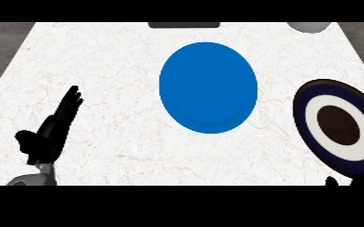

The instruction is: Pick the bell pepper from the plate and place it in the plate

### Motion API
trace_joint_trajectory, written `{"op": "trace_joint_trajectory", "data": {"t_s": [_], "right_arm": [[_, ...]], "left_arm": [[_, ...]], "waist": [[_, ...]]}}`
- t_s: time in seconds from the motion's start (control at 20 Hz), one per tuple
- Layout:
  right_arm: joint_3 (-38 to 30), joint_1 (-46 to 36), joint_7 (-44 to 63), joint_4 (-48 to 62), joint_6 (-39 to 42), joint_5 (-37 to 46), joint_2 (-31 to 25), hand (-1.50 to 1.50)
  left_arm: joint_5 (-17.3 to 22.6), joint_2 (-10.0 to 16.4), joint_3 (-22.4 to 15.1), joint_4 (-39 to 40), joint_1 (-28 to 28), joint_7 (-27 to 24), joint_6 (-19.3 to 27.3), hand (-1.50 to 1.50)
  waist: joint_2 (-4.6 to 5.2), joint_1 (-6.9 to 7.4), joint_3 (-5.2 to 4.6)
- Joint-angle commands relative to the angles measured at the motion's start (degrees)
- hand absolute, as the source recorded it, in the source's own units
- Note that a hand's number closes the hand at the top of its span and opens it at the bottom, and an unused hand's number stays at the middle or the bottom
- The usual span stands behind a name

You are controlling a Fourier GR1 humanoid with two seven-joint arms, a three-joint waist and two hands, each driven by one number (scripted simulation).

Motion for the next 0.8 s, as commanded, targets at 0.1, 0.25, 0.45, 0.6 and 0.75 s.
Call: {"op": "trace_joint_trajectory", "data": {"t_s": [0.1,0.25,0.45,0.6,0.75], "right_arm": [[2.4,-5.2,5.1,-9.9,4.1,6.5,0.5,1.50],[8.0,-14.1,10.9,-9.2,8.2,9.7,2.4,1.50],[8.0,-26.6,15.1,-3.0,13.7,8.9,3.3,1.50],[7.0,-42.7,19.0,6.4,19.9,6.9,6.1,1.50],[8.2,-43.0,17.6,9.2,19.1,6.1,9.5,1.50]], "left_arm": [[0.7,2.3,1.8,1.5,-0.4,-2.1,-2.5,0.00],[-1.1,-1.6,-0.8,1.6,-1.9,-0.9,0.3,0.00],[-0.8,-1.9,-0.7,-1.3,-0.3,0.4,0.3,0.00],[-1.3,-1.2,-0.1,3.4,-3.2,-0.6,-0.4,0.00],[-1.5,-2.0,-0.2,-0.7,-1.7,1.6,0.2,0.00]], "waist": [[0.12,0.33,-0.01],[0.16,0.60,-0.04],[0.15,0.98,0.03],[0.38,1.35,-0.02],[0.14,0.76,0.08]]}}
